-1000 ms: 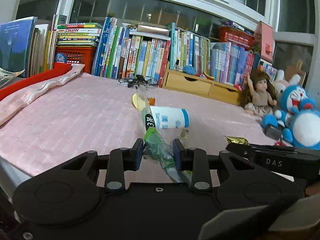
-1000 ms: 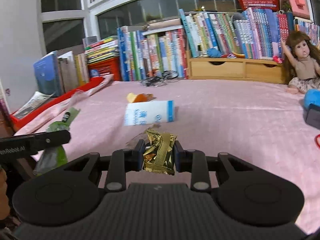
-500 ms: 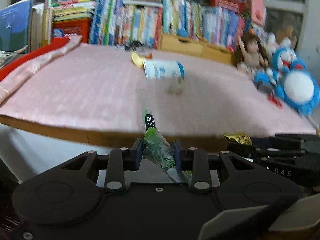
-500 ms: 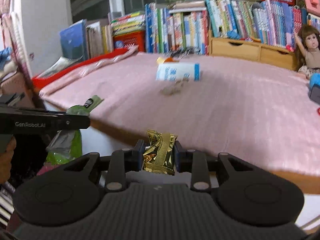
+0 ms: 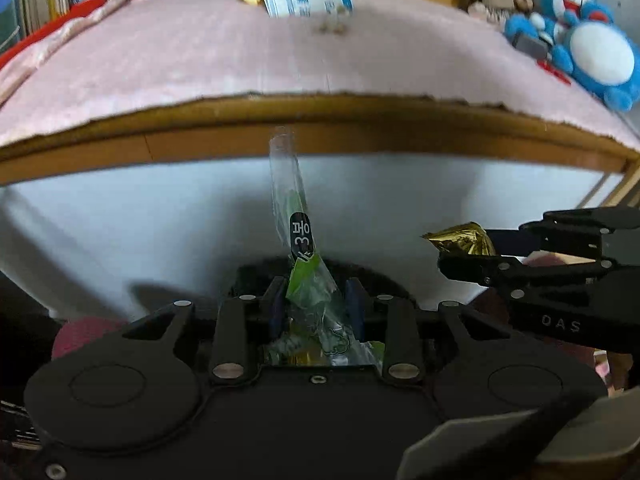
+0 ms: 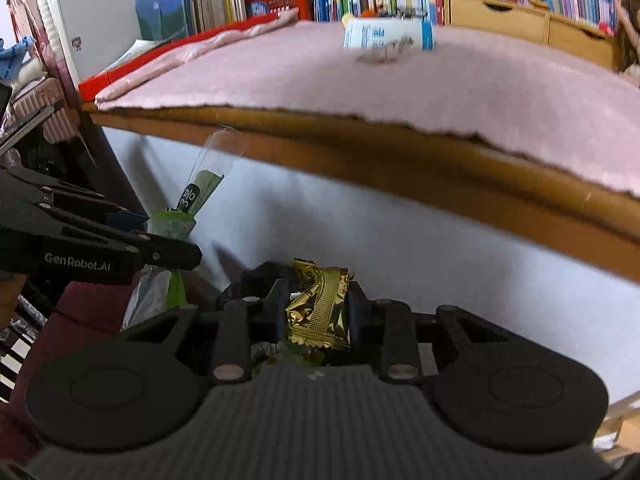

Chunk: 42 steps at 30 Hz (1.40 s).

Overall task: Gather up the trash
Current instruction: 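Carry gold wrapper and green plastic strip down over the trash bag, then open both tools to drop the items into the trash bag, then raise both tools back over the bed toward the white tube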

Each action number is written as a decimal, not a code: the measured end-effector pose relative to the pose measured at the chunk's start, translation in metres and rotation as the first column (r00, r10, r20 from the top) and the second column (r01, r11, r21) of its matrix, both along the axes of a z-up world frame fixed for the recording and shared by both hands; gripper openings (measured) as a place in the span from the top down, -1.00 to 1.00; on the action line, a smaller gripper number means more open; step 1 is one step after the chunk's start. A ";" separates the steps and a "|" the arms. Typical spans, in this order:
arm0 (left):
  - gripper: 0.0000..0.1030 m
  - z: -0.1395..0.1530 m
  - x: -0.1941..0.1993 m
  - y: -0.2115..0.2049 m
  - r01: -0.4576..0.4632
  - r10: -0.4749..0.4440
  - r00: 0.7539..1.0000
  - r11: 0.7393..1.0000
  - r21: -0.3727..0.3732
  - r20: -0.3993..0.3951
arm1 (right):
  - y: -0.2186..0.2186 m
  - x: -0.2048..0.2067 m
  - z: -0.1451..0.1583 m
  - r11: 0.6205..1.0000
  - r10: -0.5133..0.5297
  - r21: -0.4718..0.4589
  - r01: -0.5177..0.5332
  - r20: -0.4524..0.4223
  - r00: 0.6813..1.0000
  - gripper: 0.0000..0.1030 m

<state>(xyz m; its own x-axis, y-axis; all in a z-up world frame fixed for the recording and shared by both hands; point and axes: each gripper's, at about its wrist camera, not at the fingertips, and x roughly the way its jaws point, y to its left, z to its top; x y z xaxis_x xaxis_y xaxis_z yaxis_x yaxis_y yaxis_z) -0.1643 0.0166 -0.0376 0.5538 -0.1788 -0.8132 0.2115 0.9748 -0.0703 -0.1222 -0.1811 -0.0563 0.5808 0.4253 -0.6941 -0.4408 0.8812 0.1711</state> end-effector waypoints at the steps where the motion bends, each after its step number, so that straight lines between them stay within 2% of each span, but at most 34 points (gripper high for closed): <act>1: 0.41 -0.002 0.000 -0.001 0.005 -0.004 1.000 1.000 0.009 -0.006 | 0.001 -0.001 -0.002 1.000 0.003 -0.003 -0.003 -0.005 1.000 0.29; 20: 0.41 -0.020 0.004 -0.010 0.048 -0.043 0.992 0.998 0.045 -0.116 | 0.014 -0.003 -0.016 0.999 0.041 -0.033 -0.043 -0.057 0.998 0.22; 30: 0.41 -0.025 0.004 -0.013 0.056 -0.048 0.989 0.997 0.057 -0.140 | 0.015 -0.003 -0.017 0.998 0.048 -0.036 -0.050 -0.061 0.997 0.17; 34: 0.41 -0.026 0.005 -0.014 0.055 -0.046 0.989 0.997 0.060 -0.139 | 0.015 -0.003 -0.017 0.998 0.049 -0.036 -0.051 -0.062 0.997 -0.06; 36: 0.37 -0.028 0.007 -0.016 0.054 -0.045 0.990 0.997 0.063 -0.137 | 0.015 -0.003 -0.017 0.998 0.051 -0.033 -0.053 -0.062 0.997 -0.08; 38: 0.29 -0.029 0.006 -0.018 0.051 -0.041 0.990 0.997 0.066 -0.136 | 0.014 -0.003 -0.017 0.998 0.051 -0.032 -0.053 -0.062 0.997 -0.18; 42: 0.22 -0.027 0.006 -0.016 0.046 -0.037 0.991 0.997 0.068 -0.132 | 0.013 -0.002 -0.016 0.998 0.049 -0.027 -0.051 -0.063 0.997 -0.21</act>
